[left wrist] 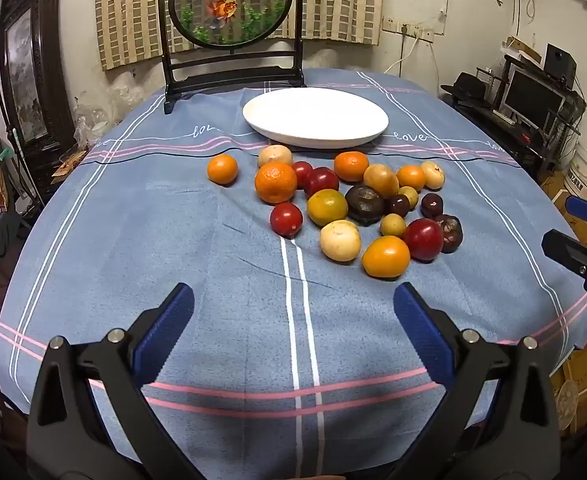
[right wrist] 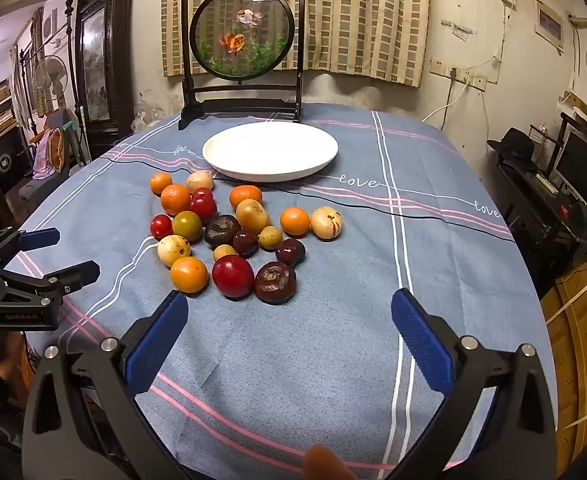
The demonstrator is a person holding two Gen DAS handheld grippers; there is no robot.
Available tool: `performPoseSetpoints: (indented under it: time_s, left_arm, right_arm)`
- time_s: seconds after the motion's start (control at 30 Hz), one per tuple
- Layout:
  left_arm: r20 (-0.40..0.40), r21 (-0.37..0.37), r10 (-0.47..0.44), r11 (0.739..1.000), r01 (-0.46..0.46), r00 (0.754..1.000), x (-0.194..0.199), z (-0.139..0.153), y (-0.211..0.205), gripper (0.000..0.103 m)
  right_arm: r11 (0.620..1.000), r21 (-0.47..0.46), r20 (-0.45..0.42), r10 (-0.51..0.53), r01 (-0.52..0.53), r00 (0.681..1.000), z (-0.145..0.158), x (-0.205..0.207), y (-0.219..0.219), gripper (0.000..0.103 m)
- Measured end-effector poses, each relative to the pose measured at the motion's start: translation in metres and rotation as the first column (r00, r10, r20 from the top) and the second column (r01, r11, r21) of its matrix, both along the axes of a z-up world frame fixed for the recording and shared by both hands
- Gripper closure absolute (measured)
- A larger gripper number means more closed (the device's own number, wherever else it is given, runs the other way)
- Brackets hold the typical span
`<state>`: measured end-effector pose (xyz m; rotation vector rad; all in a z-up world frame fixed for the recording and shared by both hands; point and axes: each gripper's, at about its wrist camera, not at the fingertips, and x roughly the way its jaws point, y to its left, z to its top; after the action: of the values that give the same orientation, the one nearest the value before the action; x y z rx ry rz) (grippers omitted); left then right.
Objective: Organize fruits
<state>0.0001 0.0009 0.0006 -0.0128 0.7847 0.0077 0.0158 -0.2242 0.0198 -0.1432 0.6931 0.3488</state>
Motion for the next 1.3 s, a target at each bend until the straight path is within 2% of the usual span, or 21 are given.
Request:
performPoseSetpoints:
  time_s: [1.3]
  left_arm:
    - [-0.011, -0.011, -0.003, 1.0, 0.003, 1.0, 0.0017, -0.0029, 0.0001, 0.002]
  right_arm:
    - [1.0, 0.002, -0.006, -0.017, 0.017, 1.0, -0.0029, 0.0031, -0.0005, 0.001]
